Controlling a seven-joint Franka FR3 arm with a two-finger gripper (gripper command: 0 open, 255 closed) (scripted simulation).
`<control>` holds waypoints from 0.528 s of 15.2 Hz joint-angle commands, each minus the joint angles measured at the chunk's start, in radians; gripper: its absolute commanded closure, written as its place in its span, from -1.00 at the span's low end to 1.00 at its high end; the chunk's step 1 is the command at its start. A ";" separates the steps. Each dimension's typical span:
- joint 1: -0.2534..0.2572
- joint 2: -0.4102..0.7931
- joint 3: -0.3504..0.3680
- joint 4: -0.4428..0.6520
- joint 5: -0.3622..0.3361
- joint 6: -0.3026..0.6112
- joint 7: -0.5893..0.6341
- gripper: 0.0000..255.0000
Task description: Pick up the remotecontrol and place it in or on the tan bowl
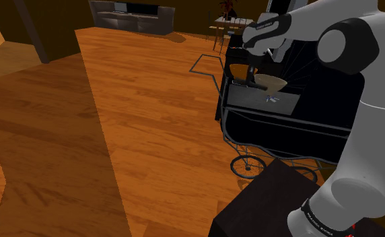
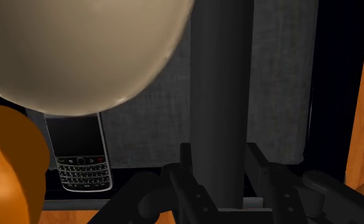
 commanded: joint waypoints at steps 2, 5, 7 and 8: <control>0.000 -0.008 -0.002 0.029 -0.005 -0.036 0.004 1.00; -0.001 -0.013 -0.004 0.063 -0.009 -0.074 0.007 1.00; -0.002 -0.015 -0.005 0.087 -0.011 -0.100 0.008 1.00; -0.003 -0.016 -0.005 0.100 -0.012 -0.113 0.009 1.00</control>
